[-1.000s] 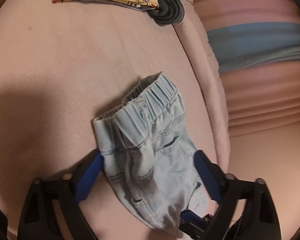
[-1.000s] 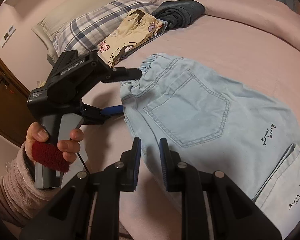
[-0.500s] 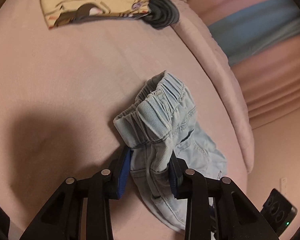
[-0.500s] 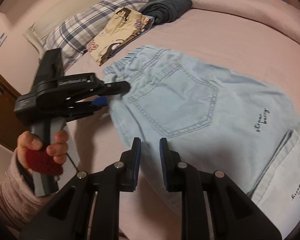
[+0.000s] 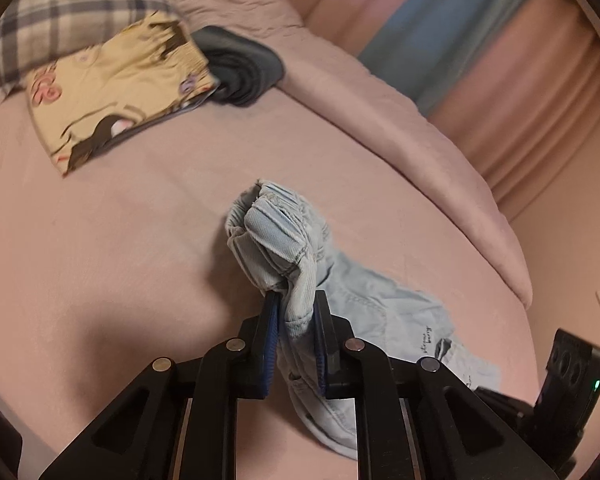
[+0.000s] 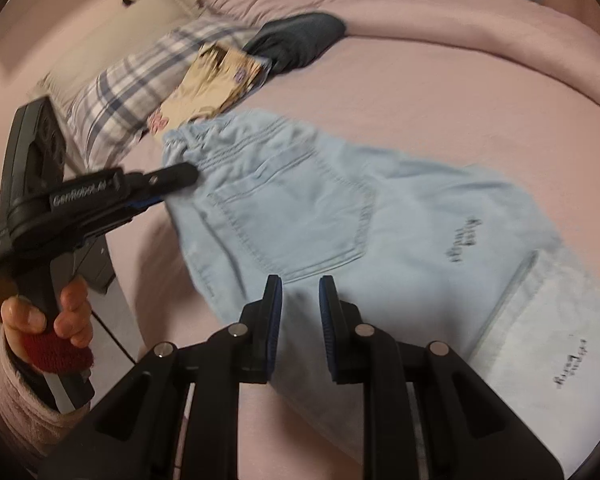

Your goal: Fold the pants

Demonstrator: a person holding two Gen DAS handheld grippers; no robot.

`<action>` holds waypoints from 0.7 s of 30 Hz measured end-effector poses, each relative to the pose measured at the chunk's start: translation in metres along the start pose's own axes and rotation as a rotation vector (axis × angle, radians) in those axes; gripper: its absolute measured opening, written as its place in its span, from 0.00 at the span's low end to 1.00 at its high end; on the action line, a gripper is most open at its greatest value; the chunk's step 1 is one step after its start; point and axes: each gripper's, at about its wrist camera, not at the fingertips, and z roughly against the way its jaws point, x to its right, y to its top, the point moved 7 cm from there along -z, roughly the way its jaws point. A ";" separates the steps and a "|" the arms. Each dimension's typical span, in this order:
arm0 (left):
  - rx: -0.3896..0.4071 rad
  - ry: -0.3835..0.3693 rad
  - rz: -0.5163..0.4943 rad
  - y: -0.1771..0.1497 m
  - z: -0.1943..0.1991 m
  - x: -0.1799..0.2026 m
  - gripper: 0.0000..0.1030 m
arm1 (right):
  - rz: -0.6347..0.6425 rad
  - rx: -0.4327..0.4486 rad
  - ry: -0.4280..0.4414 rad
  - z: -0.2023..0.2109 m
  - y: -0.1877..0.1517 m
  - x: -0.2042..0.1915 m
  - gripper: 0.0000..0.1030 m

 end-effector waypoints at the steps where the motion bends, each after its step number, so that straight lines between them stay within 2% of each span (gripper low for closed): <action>1: 0.000 0.000 -0.012 0.000 -0.001 0.003 0.12 | -0.014 0.016 -0.010 0.006 0.002 0.006 0.21; 6: 0.009 -0.024 -0.049 0.001 0.001 0.017 0.10 | -0.068 0.043 -0.056 0.020 0.002 0.033 0.21; 10: 0.012 -0.052 -0.092 -0.001 0.004 0.032 0.10 | -0.106 0.031 -0.106 0.025 -0.006 0.052 0.21; 14: 0.006 -0.074 -0.125 -0.005 0.004 0.046 0.10 | -0.138 0.022 -0.110 0.029 -0.015 0.064 0.21; 21: -0.019 -0.095 -0.221 -0.022 -0.002 0.079 0.10 | -0.184 -0.079 -0.112 -0.008 -0.033 0.075 0.20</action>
